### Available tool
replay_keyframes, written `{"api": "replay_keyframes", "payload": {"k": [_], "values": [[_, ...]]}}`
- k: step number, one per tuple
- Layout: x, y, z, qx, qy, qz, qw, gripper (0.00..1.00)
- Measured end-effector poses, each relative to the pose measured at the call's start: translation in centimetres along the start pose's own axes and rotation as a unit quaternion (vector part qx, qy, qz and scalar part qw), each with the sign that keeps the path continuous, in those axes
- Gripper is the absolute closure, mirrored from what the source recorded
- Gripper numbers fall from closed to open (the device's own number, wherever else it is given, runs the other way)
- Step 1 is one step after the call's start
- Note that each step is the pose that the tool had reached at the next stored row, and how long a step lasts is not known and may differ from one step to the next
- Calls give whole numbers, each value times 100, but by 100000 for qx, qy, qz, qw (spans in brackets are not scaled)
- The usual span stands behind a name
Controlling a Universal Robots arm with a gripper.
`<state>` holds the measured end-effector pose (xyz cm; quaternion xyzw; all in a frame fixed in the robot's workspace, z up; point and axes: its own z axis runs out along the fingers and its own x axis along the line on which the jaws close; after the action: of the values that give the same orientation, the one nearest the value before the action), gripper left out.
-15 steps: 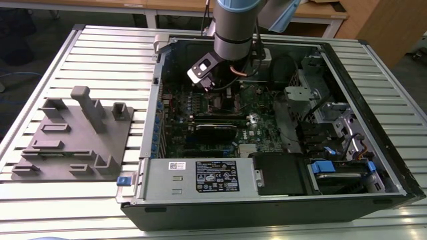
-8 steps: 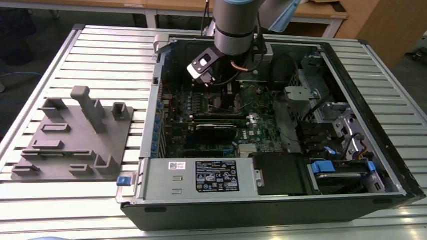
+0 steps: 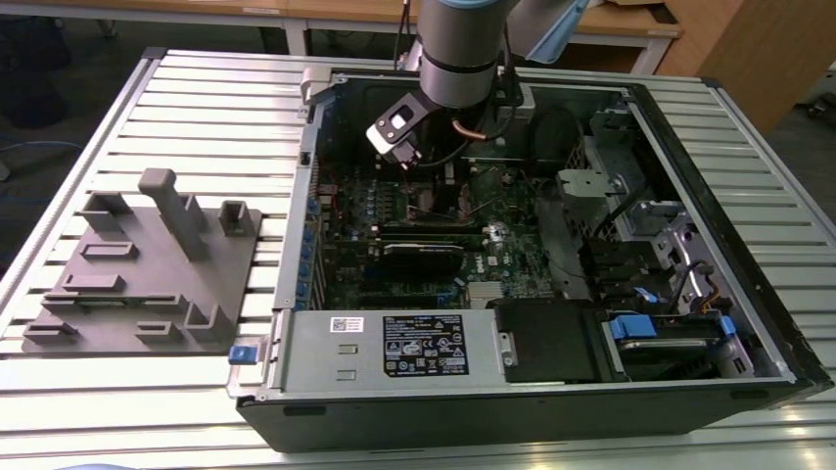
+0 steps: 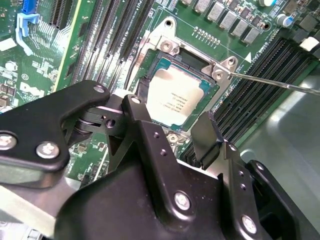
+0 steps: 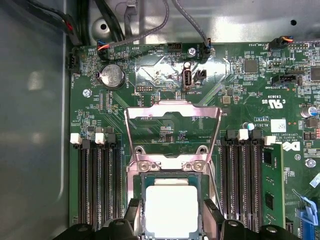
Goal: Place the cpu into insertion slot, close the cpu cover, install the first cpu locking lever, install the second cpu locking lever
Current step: 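Place the cpu into insertion slot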
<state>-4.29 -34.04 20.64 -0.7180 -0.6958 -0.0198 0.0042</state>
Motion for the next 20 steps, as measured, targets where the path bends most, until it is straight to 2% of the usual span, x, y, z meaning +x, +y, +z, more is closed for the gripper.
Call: {"api": "replay_keyframes", "payload": {"k": [2,4,5,7,8,10,11,13,20], "values": [[0,0,-2,0,1,-2,100000,40],[0,0,-3,0,1,-1,100000,54],[0,0,-4,1,1,0,100000,54],[0,0,-6,1,-2,0,100000,65],[0,0,-7,1,0,-1,100000,65],[0,0,-8,1,0,-1,100000,77],[0,0,-9,0,1,0,100000,77],[0,0,-11,1,-2,0,100000,89],[7,-8,-15,6,-10,-4,100000,89]]}}
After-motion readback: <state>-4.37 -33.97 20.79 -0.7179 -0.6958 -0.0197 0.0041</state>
